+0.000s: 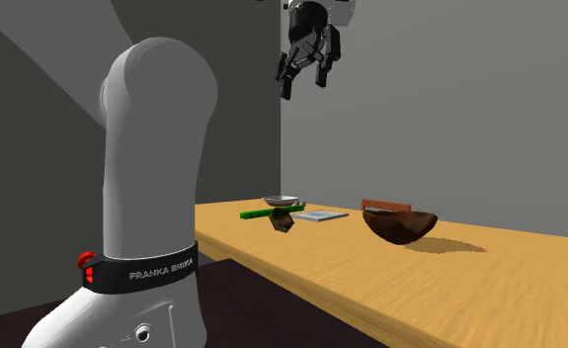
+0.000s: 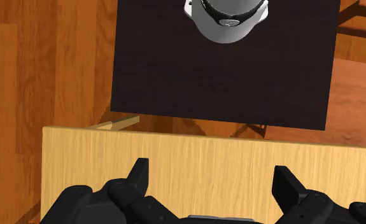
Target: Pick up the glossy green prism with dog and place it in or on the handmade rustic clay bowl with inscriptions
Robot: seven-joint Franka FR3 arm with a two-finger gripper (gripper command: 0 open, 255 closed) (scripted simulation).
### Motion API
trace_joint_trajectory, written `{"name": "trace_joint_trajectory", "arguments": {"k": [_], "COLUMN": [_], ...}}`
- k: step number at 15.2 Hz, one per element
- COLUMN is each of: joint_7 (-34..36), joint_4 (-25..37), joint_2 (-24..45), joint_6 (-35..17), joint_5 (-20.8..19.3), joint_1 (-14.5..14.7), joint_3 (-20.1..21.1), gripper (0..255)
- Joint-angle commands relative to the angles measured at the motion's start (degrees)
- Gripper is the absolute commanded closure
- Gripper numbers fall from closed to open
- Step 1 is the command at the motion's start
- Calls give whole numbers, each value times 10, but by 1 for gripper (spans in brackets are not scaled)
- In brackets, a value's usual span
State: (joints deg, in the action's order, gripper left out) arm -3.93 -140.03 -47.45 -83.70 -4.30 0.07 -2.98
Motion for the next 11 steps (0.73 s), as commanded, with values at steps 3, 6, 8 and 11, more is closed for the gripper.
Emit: {"name": "trace_joint_trajectory", "arguments": {"k": [3, 6, 8, 11], "joint_7": [53, 132, 184, 260], "joint_4": [-24, -52, -67, -81], "joint_2": [-5, -4, 4, 26], "joint_6": [-19, -53, -79, -122], "joint_5": [26, 66, 93, 131], "joint_1": [-1, -1, 0, 0], "joint_3": [28, 71, 100, 145], "gripper": [0, 0, 0, 0]}}
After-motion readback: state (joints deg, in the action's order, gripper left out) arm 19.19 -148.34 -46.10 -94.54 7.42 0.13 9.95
